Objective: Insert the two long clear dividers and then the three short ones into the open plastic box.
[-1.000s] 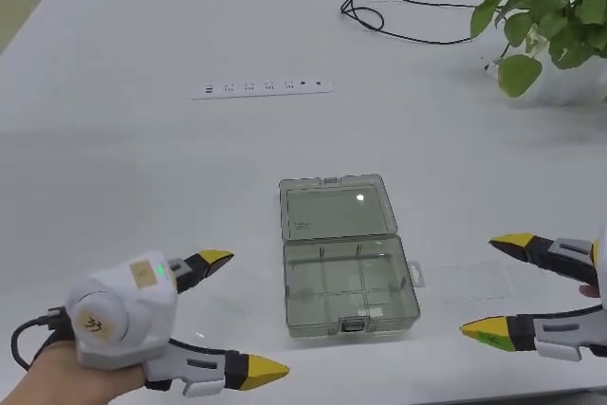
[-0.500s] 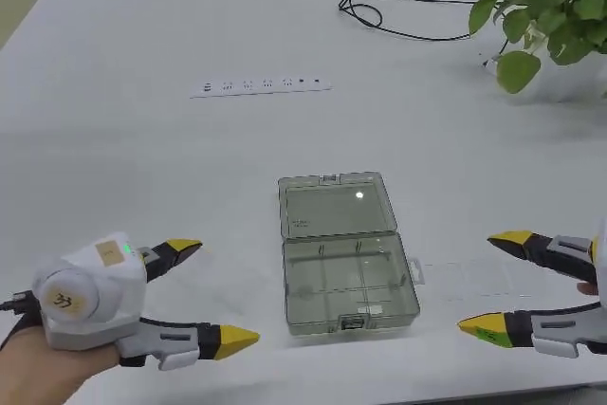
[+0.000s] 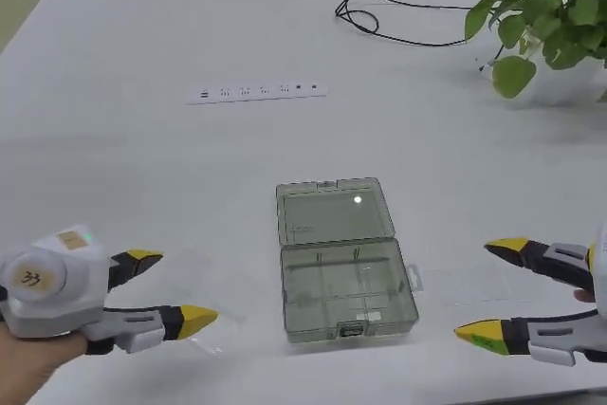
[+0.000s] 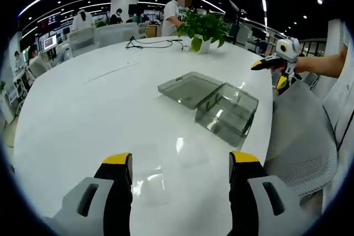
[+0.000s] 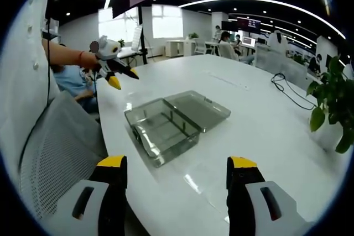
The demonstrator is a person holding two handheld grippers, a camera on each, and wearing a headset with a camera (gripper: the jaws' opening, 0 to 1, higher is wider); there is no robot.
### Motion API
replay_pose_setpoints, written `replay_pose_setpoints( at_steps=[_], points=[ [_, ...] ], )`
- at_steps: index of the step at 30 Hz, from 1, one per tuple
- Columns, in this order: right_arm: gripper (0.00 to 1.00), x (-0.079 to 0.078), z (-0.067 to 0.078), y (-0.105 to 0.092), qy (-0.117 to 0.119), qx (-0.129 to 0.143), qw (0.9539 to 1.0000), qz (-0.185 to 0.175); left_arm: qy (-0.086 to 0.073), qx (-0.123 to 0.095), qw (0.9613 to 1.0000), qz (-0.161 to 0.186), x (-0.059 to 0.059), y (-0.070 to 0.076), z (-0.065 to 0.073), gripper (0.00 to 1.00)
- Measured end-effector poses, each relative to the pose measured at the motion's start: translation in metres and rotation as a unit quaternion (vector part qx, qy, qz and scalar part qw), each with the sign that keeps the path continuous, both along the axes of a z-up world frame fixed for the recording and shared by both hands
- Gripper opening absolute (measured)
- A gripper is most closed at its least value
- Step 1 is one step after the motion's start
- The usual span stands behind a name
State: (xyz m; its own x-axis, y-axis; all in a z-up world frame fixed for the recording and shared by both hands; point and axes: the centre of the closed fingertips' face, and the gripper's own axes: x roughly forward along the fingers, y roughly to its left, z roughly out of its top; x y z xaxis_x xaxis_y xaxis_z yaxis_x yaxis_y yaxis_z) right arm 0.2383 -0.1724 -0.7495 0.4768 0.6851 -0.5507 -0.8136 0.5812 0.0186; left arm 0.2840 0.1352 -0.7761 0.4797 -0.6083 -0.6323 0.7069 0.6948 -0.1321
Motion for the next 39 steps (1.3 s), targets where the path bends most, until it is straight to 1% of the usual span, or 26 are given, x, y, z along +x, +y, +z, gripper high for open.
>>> replay_pose_setpoints(
  at_steps=[1,3,4,6,7,9,11,12,14,15,16,17,19,20,21,22,24,26,27,29,33,34,35,36,38,39],
  points=[
    [0.74,0.0,0.001,0.001,0.0,0.0,1.0,0.0,0.002,0.0,1.0,0.002,0.0,0.001,-0.001,0.69],
    [0.74,-0.001,0.002,0.003,0.0,0.002,1.0,-0.002,0.009,0.012,0.9998,0.01,0.001,0.005,-0.005,0.67],
    [0.74,-0.002,0.003,0.004,0.0,0.003,1.0,-0.003,0.011,0.012,0.9998,0.011,0.001,0.006,-0.006,0.65],
    [0.74,-0.002,0.005,0.005,0.0,0.004,1.0,-0.003,0.02,0.017,0.9995,0.019,0.001,0.009,-0.01,0.64],
    [0.74,-0.002,0.006,0.006,-0.001,0.005,1.0,-0.003,0.022,0.021,0.9993,0.021,0.002,0.01,-0.012,0.63],
    [0.74,-0.002,0.007,0.007,-0.001,0.005,1.0,-0.004,0.03,0.038,0.9985,0.026,0.003,0.015,-0.016,0.61],
    [0.74,-0.002,0.008,0.007,-0.001,0.007,1.0,-0.004,0.037,0.043,0.9979,0.031,0.004,0.017,-0.02,0.6],
    [0.74,-0.002,0.008,0.007,-0.001,0.007,1.0,-0.005,0.049,0.051,0.9967,0.04,0.004,0.021,-0.024,0.59],
    [0.74,-0.002,0.008,0.007,-0.001,0.007,1.0,-0.005,0.053,0.058,0.9962,0.038,0.005,0.023,-0.028,0.58],
    [0.74,-0.002,0.008,0.007,0.0,0.009,0.9999,-0.006,0.069,0.077,0.9938,0.041,0.002,0.028,-0.033,0.56],
    [0.74,-0.002,0.008,0.008,0.0,0.009,0.9999,-0.006,0.073,0.081,0.9932,0.041,0.002,0.029,-0.035,0.55],
    [0.74,-0.001,0.009,0.008,0.0,0.009,0.9999,-0.006,0.072,0.078,0.9936,0.041,0.005,0.029,-0.036,0.54],
    [0.74,-0.001,0.008,0.007,0.0,0.011,0.9999,-0.007,0.087,0.083,0.9915,0.049,0.005,0.032,-0.041,0.53],
    [0.74,-0.001,0.008,0.007,0.0,0.011,0.9999,-0.007,0.087,0.082,0.9916,0.049,0.006,0.032,-0.041,0.53],
    [0.74,-0.001,0.008,0.007,0.0,0.011,0.9999,-0.008,0.09,0.083,0.9911,0.052,0.007,0.033,-0.043,0.53],
    [0.74,-0.001,0.008,0.007,0.001,0.012,0.9999,-0.009,0.102,0.09,0.9892,0.056,0.006,0.035,-0.046,0.53],
    [0.74,0.0,0.008,0.006,0.001,0.013,0.9999,-0.009,0.107,0.093,0.9884,0.055,0.007,0.035,-0.05,0.52],
    [0.74,0.0,0.008,0.006,0.001,0.014,0.9999,-0.01,0.118,0.104,0.9859,0.056,0.004,0.037,-0.055,0.5],
    [0.73,0.0,0.008,0.006,0.0,0.014,0.9999,-0.01,0.118,0.105,0.9858,0.055,0.005,0.037,-0.056,0.49],
    [0.73,0.001,0.008,0.006,0.0,0.015,0.9998,-0.01,0.127,0.115,0.9836,0.057,0.003,0.038,-0.06,0.48],
    [0.73,0.001,0.007,0.007,0.0,0.015,0.9998,-0.011,0.13,0.13,0.9813,0.057,0.004,0.04,-0.065,0.44],
    [0.73,0.001,0.006,0.006,0.0,0.015,0.9998,-0.011,0.129,0.132,0.9811,0.056,0.004,0.039,-0.066,0.44],
    [0.73,0.001,0.004,0.004,0.001,0.015,0.9998,-0.011,0.124,0.136,0.9814,0.056,0.006,0.039,-0.066,0.43],
    [0.73,0.001,0.003,0.004,0.002,0.016,0.9998,-0.011,0.128,0.14,0.9803,0.056,0.006,0.039,-0.067,0.43],
    [0.73,0.0,0.003,0.005,0.003,0.016,0.9998,-0.01,0.124,0.149,0.9796,0.055,0.006,0.039,-0.066,0.41],
    [0.73,0.0,0.002,0.005,0.003,0.015,0.9998,-0.01,0.122,0.159,0.9781,0.055,0.007,0.041,-0.067,0.4]
  ],
)
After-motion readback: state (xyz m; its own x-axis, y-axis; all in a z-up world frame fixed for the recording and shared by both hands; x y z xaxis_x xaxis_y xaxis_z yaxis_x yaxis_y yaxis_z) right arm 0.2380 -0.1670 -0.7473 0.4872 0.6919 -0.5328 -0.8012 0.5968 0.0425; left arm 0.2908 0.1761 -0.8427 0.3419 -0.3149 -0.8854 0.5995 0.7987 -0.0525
